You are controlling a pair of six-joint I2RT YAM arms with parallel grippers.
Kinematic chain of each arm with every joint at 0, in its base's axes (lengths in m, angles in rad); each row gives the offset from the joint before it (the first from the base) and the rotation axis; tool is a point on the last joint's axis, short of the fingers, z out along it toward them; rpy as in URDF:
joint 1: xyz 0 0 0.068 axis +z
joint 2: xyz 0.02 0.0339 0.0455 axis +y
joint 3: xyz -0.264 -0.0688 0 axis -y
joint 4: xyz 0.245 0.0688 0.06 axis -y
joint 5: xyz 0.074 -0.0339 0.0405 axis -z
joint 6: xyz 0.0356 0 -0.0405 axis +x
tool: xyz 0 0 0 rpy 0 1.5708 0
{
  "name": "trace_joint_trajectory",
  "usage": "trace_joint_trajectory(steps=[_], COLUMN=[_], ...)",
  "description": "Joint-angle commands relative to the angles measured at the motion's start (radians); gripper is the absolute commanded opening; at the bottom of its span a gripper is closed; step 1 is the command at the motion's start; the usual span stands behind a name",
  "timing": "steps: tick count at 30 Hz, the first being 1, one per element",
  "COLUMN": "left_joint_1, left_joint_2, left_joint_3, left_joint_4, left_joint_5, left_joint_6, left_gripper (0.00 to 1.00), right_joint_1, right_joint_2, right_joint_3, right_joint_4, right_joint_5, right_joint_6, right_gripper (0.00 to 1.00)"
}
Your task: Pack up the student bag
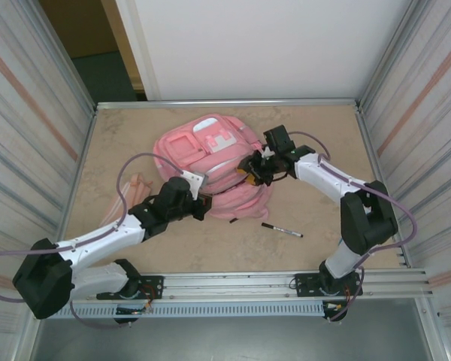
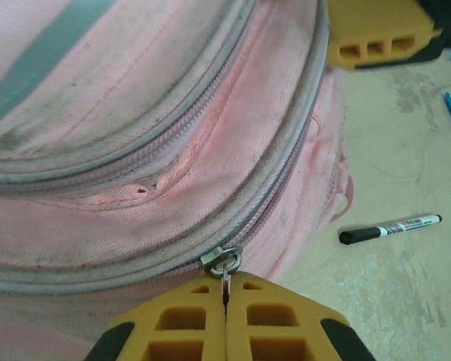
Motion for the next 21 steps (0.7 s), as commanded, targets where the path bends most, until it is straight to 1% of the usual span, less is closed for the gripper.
trace_joint_trajectory(steps=[1, 3, 7, 10, 12, 13, 14, 16, 21], left_joint_1=[-0.019, -0.029, -0.047, -0.066, -0.074, -0.075, -0.078, -0.085, -0.091], left_joint_2=[0.039, 0.067, 0.113, 0.148, 0.17, 0.177, 0.184, 0.191, 0.205], left_joint_3=[0.051, 0.063, 0.1, 0.127, 0.145, 0.153, 0.157, 0.154, 0.149], left_joint_4=[0.071, 0.108, 0.123, 0.136, 0.14, 0.142, 0.15, 0.183, 0.23], left_joint_5=[0.004, -0.011, -0.053, -0.065, -0.053, -0.044, -0.033, -0.016, 0.023], left_joint_6=[-0.085, -0.102, -0.141, -0.136, -0.136, -0.141, -0.145, -0.149, -0.17], left_gripper=[0.0, 0.0, 0.0, 0.0, 0.0, 0.0, 0.0, 0.0, 0.0], right_joint_1=[-0.029, -0.029, 0.01, 0.058, 0.081, 0.085, 0.09, 0.1, 0.116], right_joint_2=[-0.007, -0.039, -0.065, -0.088, -0.097, -0.096, -0.094, -0.086, -0.034], right_joint_3=[0.057, 0.04, 0.021, -0.008, -0.035, -0.043, -0.055, -0.079, -0.091], right_joint_4=[-0.17, -0.22, -0.259, -0.262, -0.232, -0.221, -0.202, -0.163, -0.124], right_joint_5=[0.01, 0.051, 0.039, 0.107, 0.122, 0.118, 0.114, 0.131, 0.151], right_joint_6=[-0.091, -0.051, -0.02, 0.04, 0.104, 0.121, 0.177, 0.22, 0.269], right_gripper=[0.47, 0.49, 0.51, 0.52, 0.6, 0.62, 0.63, 0.61, 0.41])
